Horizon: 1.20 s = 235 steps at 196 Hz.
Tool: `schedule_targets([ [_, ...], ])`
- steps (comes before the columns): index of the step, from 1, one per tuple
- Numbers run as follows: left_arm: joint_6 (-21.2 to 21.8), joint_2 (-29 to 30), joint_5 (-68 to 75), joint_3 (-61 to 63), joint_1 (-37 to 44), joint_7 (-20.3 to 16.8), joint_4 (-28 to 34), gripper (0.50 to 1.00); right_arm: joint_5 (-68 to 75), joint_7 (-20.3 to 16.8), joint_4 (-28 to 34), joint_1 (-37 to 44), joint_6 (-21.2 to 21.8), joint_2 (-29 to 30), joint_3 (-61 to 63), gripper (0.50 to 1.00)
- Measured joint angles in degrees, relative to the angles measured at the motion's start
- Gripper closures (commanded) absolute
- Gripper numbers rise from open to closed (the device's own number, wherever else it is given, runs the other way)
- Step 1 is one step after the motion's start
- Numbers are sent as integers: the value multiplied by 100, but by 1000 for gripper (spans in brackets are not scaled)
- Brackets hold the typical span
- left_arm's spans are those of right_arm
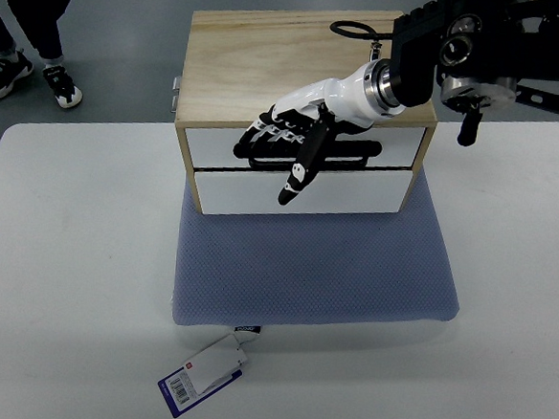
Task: Open wood drawer with right hand
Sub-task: 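Hook the right hand's fingers around the upper drawer's black handle, then pull the upper drawer toward the robot with the right hand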
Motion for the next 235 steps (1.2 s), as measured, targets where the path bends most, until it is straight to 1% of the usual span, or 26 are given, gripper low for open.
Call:
schedule_targets([
  [109,0,0,0,-9,0,0,12,500,-29,-80,3,-28,-244,-7,-441,560],
  [157,0,0,0,-9,0,0,15,500,-38,-120,5,-23,-238,-18,-654,560],
  [235,0,0,0,-9,0,0,22,500,-39,-169,100,-13,-98,-45,-750,558],
])
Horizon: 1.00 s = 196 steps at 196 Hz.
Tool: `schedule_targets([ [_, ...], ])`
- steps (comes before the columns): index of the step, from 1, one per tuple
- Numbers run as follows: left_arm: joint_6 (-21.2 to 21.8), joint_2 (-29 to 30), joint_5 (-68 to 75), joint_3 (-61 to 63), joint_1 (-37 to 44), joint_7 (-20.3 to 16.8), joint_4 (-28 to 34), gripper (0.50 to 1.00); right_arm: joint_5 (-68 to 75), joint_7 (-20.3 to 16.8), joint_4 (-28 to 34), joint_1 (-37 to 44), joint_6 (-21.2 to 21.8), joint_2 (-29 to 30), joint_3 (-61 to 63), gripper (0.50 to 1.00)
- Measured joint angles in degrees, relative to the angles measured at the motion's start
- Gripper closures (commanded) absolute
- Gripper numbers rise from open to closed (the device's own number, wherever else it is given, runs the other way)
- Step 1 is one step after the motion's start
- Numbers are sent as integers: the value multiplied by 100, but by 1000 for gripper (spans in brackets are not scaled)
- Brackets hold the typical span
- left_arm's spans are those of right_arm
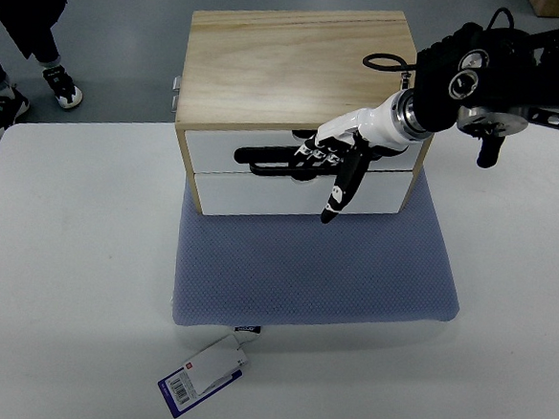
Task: Open wood drawer with right hand
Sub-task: 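Pull the upper drawer toward the robot with the right hand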
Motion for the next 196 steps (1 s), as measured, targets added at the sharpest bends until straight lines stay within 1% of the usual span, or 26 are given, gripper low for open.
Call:
schedule_targets([
  [58,5,0,0,0,0,0,0,500,0,-1,166,81,227,-89,0,558],
  [133,5,0,0,0,0,0,0,500,0,-1,636,424,644,-391,3,558],
  [196,4,0,0,0,0,0,0,500,0,-1,862,448,922,-543,4,558],
])
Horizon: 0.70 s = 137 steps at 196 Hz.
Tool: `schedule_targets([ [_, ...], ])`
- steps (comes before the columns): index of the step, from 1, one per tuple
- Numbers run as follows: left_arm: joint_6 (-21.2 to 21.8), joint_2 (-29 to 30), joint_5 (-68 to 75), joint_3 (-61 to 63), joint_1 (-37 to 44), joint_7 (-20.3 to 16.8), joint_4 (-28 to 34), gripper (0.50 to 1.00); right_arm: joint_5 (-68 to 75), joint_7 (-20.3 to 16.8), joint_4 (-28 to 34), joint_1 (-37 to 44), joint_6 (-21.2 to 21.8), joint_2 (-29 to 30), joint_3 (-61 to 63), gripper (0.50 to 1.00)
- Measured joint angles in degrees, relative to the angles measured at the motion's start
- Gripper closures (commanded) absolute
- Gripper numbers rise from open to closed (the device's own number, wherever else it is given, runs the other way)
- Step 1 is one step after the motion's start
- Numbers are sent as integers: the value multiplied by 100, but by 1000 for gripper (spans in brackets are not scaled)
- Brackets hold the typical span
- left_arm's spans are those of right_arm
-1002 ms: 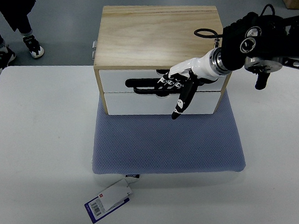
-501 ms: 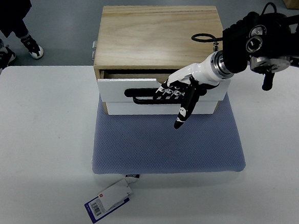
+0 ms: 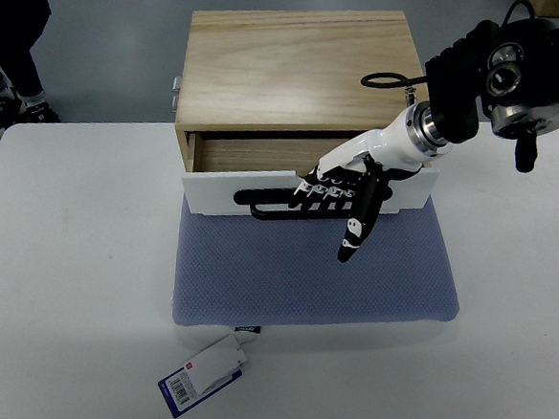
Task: Open wood drawer with right hand
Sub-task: 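Pull the upper drawer toward the robot with the right hand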
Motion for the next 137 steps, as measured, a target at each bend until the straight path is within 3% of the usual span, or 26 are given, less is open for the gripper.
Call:
schedule_targets([
  [92,-1,0,0,9,0,0,0,500,59,10,115,295,263,-104,91,556],
  [137,2,0,0,9,-1,0,-8,500,62,25,-63,528,438,-476,457,556],
])
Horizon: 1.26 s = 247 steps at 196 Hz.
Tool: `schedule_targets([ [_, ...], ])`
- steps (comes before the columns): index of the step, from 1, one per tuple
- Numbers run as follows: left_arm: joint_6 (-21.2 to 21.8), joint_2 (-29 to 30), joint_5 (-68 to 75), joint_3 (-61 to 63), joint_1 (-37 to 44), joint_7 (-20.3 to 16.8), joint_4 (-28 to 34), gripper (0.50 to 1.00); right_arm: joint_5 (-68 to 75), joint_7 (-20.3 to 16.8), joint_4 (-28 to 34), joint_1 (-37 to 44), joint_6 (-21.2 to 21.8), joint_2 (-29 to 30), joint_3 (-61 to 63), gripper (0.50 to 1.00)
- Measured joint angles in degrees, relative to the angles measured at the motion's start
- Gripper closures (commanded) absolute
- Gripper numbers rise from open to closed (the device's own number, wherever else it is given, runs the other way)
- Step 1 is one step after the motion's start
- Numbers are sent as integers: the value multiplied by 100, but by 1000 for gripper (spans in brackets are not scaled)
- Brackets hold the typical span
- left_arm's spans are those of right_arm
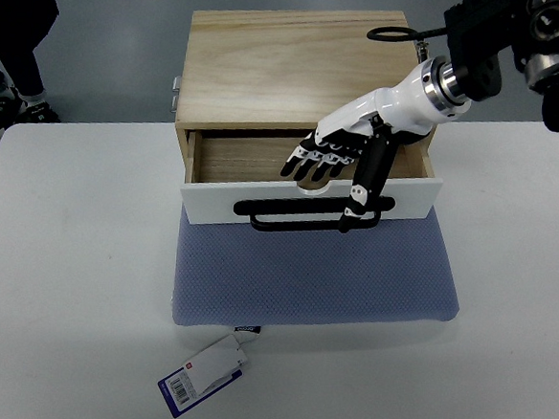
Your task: Open wood drawer with right hand
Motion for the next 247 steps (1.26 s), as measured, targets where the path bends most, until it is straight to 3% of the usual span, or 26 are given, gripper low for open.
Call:
schedule_targets([
  [41,-6,0,0,0,0,1,-28,500,14,43,-1035,-494,304,-696,1324,556],
  [97,-6,0,0,0,1,8,-44,500,15,92,-2731,-2828,231,-858,4086,556],
  [115,-6,0,0,0,1,9,-46,500,14,271,-3159,-3816,-21,-590,5369,556],
  [140,-6,0,9,1,1,9,-53,500,14,696,-3764,-4933,-685,42,7020,556],
  [187,-7,0,29,6,0,9,-60,500,55,1571,-4786,-5888,-1713,1227,9042,554],
  [217,-7,0,38,9,-5,9,-82,500,380,2078,-5281,-6153,-1899,1550,9440,554],
  [247,-9,0,44,9,-16,9,-159,500,802,2232,-5405,-6414,-1912,1811,9463,554],
])
